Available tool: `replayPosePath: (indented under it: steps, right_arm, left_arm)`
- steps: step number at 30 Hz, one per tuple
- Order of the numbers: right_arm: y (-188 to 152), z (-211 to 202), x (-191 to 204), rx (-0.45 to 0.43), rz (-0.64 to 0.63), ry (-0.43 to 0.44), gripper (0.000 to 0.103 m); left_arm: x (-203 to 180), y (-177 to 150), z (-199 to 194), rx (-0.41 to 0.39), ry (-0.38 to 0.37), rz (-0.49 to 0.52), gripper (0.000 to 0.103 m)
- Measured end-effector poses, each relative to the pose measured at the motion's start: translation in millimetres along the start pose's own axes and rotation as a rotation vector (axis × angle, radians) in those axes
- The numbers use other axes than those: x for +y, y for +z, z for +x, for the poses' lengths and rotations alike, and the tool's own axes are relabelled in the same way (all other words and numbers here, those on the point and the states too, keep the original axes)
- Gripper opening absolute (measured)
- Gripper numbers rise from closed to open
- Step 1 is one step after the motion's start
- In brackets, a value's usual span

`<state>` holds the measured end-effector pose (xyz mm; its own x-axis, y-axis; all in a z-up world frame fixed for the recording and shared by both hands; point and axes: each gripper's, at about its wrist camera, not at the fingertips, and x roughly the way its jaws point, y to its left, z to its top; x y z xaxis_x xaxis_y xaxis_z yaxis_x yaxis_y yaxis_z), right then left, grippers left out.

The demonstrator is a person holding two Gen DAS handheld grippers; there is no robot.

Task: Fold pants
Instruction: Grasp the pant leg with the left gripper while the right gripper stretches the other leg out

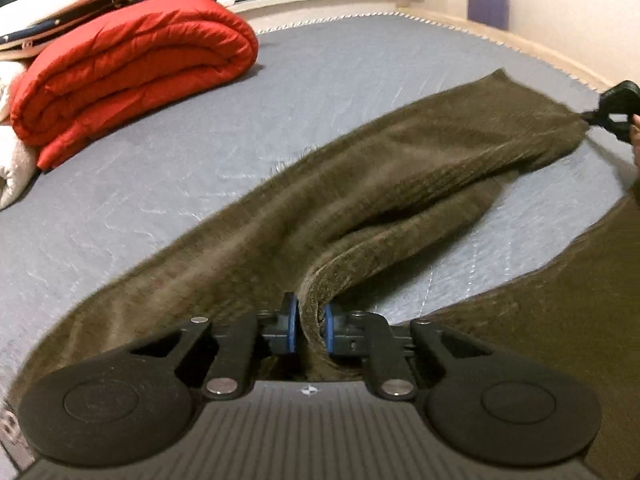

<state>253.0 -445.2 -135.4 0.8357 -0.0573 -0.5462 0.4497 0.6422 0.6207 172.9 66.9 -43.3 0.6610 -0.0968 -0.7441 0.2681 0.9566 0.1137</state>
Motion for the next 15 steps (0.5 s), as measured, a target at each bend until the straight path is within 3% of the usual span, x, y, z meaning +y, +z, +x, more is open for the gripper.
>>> replayPosePath:
  steps: [3, 5, 7, 9, 11, 12, 15]
  right_arm:
    - [7.5, -30.3, 17.1, -0.13, -0.041, 0.023, 0.001]
    - [10.7, -49.2, 23.2, -0.17, -0.038, 0.006, 0.001]
    - [7.3, -48.6, 21.9, -0.122, -0.058, -0.092, 0.001]
    - [0.6, -41.3, 6.9, -0.03, -0.039, -0.231, 0.001]
    - [-3.4, -37.3, -9.2, 0.04, 0.017, -0.329, 0.002]
    - [-2.8, -38.5, -11.9, 0.037, 0.038, -0.335, 0.002]
    - [5.3, -56.4, -2.6, -0.065, -0.021, -0.427, 0.007]
  left_arm:
    - [19.7, -1.3, -21.5, -0.009, -0.053, 0.028, 0.014]
    - [22.1, -8.9, -25.0, 0.044, -0.129, 0.075, 0.013]
    - [11.9, -24.0, -21.8, 0.118, -0.19, 0.176, 0.021]
    - [6.7, -29.5, -27.0, 0.099, -0.176, 0.199, 0.027]
    - [16.8, -23.0, -39.3, 0.064, -0.205, 0.115, 0.037]
    - [27.3, -18.9, -48.2, 0.03, -0.237, 0.047, 0.041]
    - [53.1, -16.3, -65.2, -0.04, -0.313, -0.1, 0.043]
